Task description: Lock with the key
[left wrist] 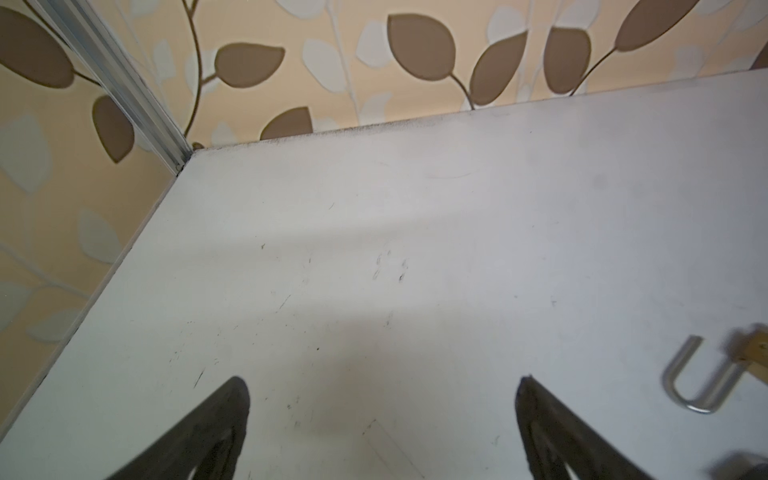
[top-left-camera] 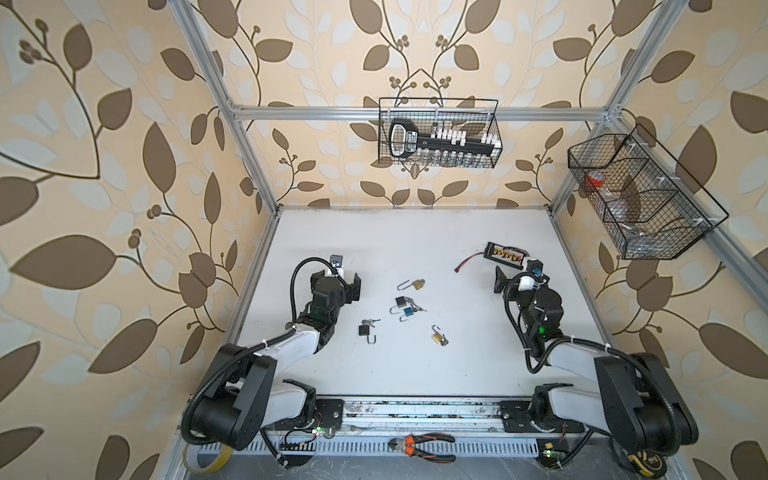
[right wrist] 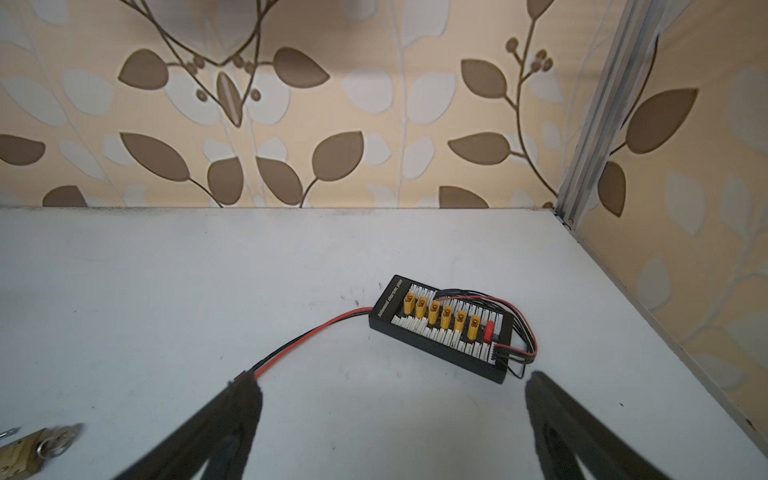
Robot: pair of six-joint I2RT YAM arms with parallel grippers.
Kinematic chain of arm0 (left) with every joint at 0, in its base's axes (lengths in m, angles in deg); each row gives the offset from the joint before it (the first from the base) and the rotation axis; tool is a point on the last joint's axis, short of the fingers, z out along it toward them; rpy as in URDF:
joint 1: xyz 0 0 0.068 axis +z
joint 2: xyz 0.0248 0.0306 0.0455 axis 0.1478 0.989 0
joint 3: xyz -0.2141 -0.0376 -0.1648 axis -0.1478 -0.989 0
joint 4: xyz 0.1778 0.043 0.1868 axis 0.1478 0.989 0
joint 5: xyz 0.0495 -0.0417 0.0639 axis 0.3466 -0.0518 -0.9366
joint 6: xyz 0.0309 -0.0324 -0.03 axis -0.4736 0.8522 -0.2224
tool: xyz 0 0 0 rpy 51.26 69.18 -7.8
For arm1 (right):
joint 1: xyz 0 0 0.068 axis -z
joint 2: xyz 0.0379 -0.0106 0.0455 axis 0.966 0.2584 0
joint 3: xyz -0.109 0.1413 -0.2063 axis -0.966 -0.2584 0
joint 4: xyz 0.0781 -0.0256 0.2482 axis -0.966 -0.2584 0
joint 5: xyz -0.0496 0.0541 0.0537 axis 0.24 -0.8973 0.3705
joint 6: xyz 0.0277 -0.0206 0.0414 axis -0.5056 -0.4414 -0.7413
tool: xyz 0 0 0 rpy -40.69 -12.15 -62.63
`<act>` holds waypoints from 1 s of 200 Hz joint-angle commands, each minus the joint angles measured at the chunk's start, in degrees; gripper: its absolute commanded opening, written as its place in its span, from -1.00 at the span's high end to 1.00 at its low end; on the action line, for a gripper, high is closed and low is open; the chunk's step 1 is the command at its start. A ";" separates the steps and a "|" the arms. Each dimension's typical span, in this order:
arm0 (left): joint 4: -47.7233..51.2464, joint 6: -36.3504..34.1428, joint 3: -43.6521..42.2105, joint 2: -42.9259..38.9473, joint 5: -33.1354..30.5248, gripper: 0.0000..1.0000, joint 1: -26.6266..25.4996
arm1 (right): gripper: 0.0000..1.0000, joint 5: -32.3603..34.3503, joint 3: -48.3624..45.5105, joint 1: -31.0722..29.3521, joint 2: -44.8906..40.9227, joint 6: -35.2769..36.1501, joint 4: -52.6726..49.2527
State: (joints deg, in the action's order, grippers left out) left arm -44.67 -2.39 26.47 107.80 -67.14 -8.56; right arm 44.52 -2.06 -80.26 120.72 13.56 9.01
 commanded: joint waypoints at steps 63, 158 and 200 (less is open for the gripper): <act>49.04 43.17 18.66 -11.98 -16.71 -0.98 -0.43 | -0.99 2.33 4.34 -0.87 -26.81 -16.08 -27.70; 60.14 42.10 21.39 -11.38 1.35 -0.98 -10.75 | -0.96 -3.65 16.50 -0.70 -29.58 -37.40 -62.20; 54.55 39.55 18.96 -10.90 11.86 -0.98 -16.19 | -0.95 -30.90 14.25 -2.12 -22.63 -32.99 -54.71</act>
State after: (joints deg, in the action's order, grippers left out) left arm 13.14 39.20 46.49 96.59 -62.40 -23.40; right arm 30.11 13.11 -81.02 94.71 -19.61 -46.26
